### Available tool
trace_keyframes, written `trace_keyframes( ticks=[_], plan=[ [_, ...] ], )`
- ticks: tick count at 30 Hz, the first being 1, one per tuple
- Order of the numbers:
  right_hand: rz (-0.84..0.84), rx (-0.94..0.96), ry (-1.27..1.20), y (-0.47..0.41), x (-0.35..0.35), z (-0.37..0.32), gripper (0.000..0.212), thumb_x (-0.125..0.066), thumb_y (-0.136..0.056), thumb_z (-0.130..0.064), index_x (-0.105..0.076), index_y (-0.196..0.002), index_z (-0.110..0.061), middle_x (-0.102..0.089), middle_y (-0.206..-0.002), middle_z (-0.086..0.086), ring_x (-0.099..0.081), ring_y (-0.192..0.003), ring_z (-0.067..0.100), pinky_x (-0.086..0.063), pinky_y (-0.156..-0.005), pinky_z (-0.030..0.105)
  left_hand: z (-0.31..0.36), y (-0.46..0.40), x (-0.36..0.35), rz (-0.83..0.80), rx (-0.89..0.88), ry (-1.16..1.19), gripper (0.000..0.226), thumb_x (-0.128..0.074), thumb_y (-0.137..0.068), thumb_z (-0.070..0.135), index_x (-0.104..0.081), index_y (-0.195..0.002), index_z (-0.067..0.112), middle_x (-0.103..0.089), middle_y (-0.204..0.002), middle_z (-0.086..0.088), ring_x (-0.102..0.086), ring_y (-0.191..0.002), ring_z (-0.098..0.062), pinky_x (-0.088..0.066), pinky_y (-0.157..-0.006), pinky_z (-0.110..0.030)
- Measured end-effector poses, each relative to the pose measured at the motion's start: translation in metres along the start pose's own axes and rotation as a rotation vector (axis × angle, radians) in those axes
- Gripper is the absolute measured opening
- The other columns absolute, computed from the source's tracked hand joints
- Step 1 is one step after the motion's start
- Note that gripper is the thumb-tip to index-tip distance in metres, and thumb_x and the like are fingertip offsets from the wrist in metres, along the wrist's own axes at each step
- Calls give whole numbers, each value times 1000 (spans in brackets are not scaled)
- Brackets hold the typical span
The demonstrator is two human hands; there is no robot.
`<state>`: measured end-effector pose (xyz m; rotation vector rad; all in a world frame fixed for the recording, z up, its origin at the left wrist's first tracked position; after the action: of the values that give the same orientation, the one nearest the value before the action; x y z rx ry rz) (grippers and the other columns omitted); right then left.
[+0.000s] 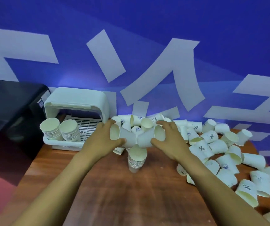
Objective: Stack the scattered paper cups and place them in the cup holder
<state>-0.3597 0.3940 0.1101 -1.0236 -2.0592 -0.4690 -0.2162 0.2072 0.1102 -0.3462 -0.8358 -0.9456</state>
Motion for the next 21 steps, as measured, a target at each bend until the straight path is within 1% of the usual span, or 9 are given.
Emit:
trace_keyframes(
  ticks=[2, 4, 9, 11, 13, 18, 21],
  plan=[
    [-5, 18, -36, -11, -5, -1, 66, -70, -76, -31, -40, -136, -31, -38, -130, -5, -45, -104, 11, -38, -85, 26, -10, -4, 1, -15, 36, -22, 73, -70, -76, 48, -35, -138, 33, -41, -134, -1, -49, -119, -22, -41, -93, -34],
    [0, 31, -58, -19, -11, -4, 68, -71, -77, -30, -40, -137, -29, -39, -132, -4, -41, -103, 6, -35, -86, 23, -23, -8, 1, -45, 61, -19, 72, -70, -75, 51, -36, -136, 36, -45, -132, 1, -50, -118, -20, -42, -95, -35],
    [31, 18, -111, -24, -25, -19, 71, -73, -77, -28, -37, -138, -30, -41, -134, -5, -38, -107, 4, -32, -89, 22, -48, -22, 20, -41, 75, 20, 71, -62, -64, 68, -47, -125, 34, -54, -121, 3, -55, -108, -19, -47, -92, -42],
    [37, 28, -90, -29, -28, -30, 70, -73, -77, -29, -38, -138, -29, -44, -133, -5, -40, -108, 4, -32, -90, 22, -58, -30, 29, -45, 67, 6, 61, -66, -68, 65, -51, -118, 34, -55, -117, 4, -55, -105, -18, -48, -90, -41],
    [50, 25, -75, -36, -33, -41, 70, -74, -76, -31, -39, -136, -29, -48, -131, -4, -44, -109, 7, -34, -90, 22, -70, -39, 39, -44, 52, 7, 54, -67, -72, 61, -53, -117, 34, -55, -118, 5, -54, -107, -18, -47, -92, -40],
    [46, -21, -71, -49, -71, -89, 66, -74, -75, -37, -42, -132, -32, -51, -125, -5, -49, -110, 12, -40, -88, 26, -112, -50, 74, -51, 12, 73, 56, -66, -74, 60, -53, -122, 34, -54, -122, 9, -52, -112, -17, -45, -96, -40],
    [25, -51, -34, -50, -107, -126, 65, -72, -73, -50, -43, -130, -36, -53, -120, -11, -53, -109, 12, -46, -91, 32, -144, -56, 103, -66, -19, 79, 57, -67, -73, 57, -50, -124, 35, -55, -123, 9, -53, -112, -16, -45, -96, -38]
  ],
)
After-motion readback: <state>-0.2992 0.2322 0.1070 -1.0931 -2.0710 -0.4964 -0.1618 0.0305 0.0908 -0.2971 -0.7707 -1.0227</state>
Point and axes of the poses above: each hand's wrist, its own y-axis away from the middle knuckle, its own x-axis out of the back of the hand, z = x × y, the point moved 3 cm from there along -y, towards the middle knuckle
